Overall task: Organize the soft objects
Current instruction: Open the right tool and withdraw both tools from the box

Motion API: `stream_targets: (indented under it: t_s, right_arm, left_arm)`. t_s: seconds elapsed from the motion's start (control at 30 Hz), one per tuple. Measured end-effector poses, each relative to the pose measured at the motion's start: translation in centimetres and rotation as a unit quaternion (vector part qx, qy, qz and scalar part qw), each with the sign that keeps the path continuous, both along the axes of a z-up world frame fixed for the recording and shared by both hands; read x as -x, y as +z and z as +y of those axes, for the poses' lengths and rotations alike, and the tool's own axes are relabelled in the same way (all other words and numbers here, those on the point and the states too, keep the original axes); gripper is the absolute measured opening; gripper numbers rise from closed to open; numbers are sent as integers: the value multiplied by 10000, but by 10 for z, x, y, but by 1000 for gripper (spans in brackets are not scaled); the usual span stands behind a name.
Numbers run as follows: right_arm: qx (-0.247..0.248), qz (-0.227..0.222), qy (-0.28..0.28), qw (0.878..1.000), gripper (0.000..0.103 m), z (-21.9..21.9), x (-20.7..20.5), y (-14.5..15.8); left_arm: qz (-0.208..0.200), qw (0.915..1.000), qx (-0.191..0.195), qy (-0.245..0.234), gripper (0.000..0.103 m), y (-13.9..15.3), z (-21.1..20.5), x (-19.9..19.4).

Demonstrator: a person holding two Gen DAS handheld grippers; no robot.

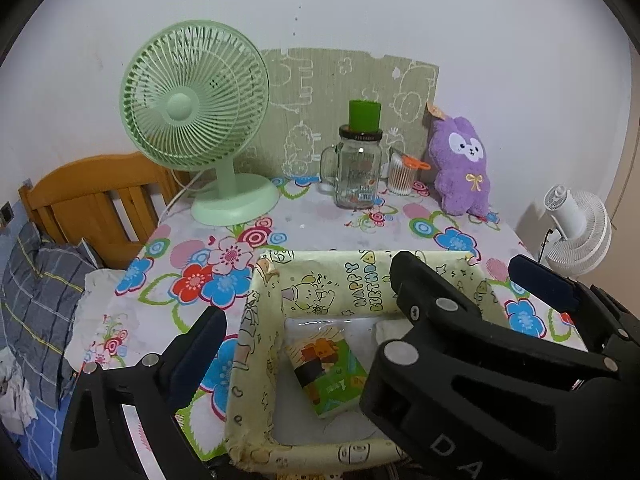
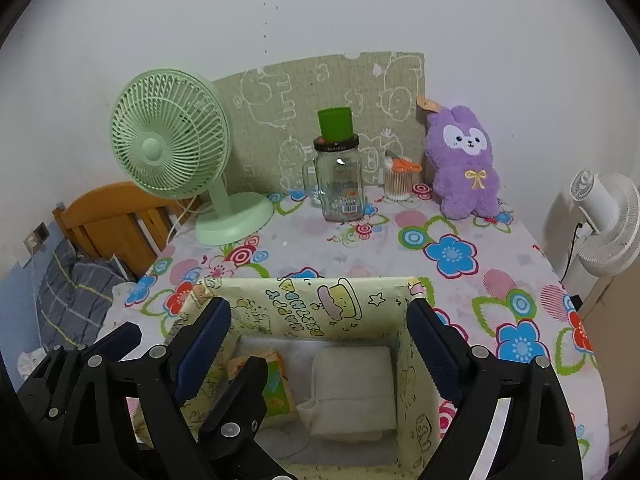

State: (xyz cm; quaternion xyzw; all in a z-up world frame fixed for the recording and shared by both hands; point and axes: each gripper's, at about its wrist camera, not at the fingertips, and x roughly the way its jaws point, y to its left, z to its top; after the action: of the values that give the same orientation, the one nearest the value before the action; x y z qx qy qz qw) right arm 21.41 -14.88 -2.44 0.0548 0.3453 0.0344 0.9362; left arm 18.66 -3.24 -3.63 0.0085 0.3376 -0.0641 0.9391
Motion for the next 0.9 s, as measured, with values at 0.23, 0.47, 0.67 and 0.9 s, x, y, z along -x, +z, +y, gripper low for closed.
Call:
stream_targets:
  t_s: [0.23,0.47,0.67,0.9]
  right_arm:
    - [25,-187,-23,9998,95,2,20,18]
    - [71,-403,-18,9992,98,2,44,37]
    - [134,-562,-44,9983,100,1,66,51]
    - [304,-630,54,9975,100,4,89,61]
  left_arm:
    - [-142,9999,-5,-17,100,15,2,19]
    - [-385,9993,2,-31,101,30,2,43]
    - [-546,9985,13,-52,102,39,2,62]
    - [-689,9976,27,-71,102,45,2,84]
